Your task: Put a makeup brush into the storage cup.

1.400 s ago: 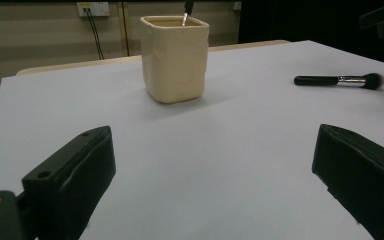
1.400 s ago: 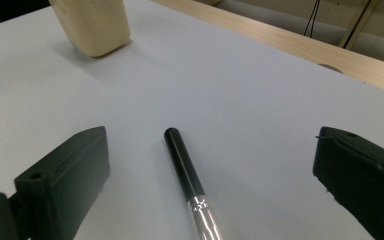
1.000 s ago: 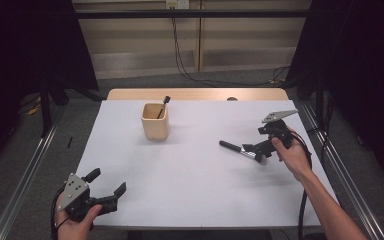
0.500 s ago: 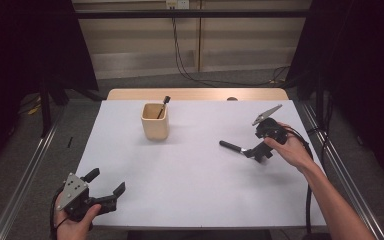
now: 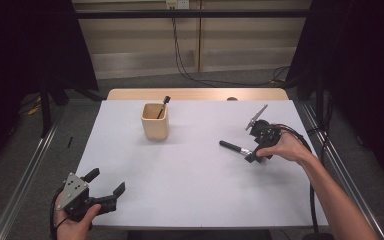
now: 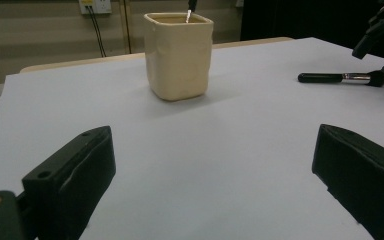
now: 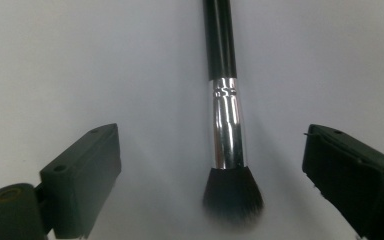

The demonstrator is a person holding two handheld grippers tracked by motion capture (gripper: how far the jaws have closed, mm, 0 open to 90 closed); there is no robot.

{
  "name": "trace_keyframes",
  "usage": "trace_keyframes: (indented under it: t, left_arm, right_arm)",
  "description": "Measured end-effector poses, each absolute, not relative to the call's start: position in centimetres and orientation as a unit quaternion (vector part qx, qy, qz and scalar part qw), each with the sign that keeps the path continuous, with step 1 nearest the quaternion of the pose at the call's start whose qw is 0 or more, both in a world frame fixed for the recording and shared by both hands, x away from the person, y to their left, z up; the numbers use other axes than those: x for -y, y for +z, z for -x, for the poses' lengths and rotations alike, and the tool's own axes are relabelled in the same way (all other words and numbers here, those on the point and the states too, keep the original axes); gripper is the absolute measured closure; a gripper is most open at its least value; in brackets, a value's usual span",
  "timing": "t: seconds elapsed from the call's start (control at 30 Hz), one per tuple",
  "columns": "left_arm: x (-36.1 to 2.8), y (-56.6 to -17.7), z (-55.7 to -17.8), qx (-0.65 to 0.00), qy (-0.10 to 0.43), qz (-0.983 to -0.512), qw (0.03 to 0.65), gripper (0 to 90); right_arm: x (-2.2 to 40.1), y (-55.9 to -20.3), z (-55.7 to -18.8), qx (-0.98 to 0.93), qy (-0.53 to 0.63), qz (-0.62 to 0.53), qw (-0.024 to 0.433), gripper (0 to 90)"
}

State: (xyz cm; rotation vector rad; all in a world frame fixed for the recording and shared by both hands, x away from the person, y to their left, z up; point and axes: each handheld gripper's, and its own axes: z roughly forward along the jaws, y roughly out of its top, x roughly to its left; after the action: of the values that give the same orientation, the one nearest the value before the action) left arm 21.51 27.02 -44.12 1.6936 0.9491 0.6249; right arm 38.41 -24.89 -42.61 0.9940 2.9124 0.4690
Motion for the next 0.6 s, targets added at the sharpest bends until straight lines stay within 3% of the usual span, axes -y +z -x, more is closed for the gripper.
trace_keyframes:
  t: [0.4,0.6]
  left_arm:
    - [-27.0,-44.2,-21.5,-0.396,0.261,-0.709,0.522,3.7]
    - [-27.0,-44.2,-21.5,-0.395,0.261,-0.710,0.521,3.7]
  right_arm:
    - [24.3,-44.2,-39.8,-0.948,0.101,-0.303,-0.007,41.9]
    - [24.1,-44.5,-40.2,-0.951,0.086,-0.297,-0.005,48.7]
